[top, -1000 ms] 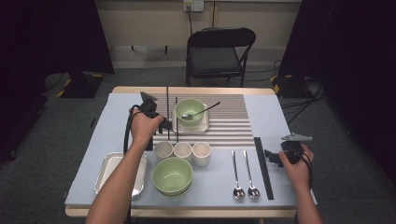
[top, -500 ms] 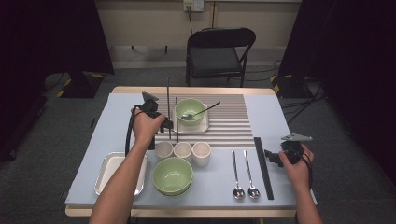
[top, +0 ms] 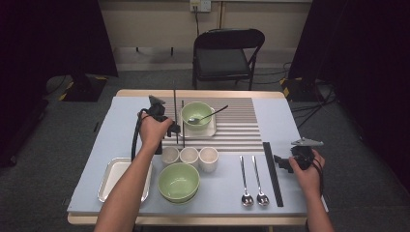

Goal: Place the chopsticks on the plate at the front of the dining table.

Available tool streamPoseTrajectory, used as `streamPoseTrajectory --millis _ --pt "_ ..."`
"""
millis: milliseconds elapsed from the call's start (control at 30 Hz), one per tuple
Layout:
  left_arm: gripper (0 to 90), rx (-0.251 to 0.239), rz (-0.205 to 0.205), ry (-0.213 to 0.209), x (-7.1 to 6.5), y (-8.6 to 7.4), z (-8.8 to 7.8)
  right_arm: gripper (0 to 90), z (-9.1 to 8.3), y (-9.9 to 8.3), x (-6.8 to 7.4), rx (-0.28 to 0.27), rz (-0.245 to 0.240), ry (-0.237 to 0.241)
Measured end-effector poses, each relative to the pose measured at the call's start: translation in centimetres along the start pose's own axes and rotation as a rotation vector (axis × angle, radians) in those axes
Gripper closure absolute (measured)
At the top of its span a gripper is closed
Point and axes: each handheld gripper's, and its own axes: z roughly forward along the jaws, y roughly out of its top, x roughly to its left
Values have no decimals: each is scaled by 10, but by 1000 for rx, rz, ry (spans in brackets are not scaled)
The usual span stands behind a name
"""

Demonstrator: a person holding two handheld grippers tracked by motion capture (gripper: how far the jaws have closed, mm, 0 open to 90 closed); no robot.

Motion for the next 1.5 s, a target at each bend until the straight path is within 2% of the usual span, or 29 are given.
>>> streamPoseTrajectory --millis 100,133,167,300,533,667,700,733,1100,1233,1267,1333,1500 --pt "865 4 -7 -3 0 0 2 152 0 0 0 -1 0 -1" --pt "865 7 4 0 1 1 2 152 0 0 0 -1 1 -1" --pt "865 0 -9 6 0 1 4 152 0 0 0 -1 1 -1" --pt "865 15 2 5 2 2 7 152 0 0 0 -1 1 -1" --pt "865 12 -10 19 2 4 9 152 0 0 0 -1 1 -1" --pt "866 14 -16 13 4 5 10 152 0 0 0 -1 1 -1" --pt "866 22 -7 16 4 5 11 152 0 0 0 -1 0 -1" --pt "865 18 -20 18 4 6 11 152 0 0 0 -1 1 -1" --pt "865 34 -3 12 5 7 14 152 0 0 0 -1 0 -1" --pt "865 31 -4 10 5 7 16 152 0 0 0 -2 1 -1" --pt "865 30 -16 19 4 7 17 152 0 0 0 -2 1 -1" --pt "865 33 -18 3 5 7 18 152 0 0 0 -1 1 0" --pt "865 48 -8 9 5 8 20 152 0 0 0 -2 0 -1"
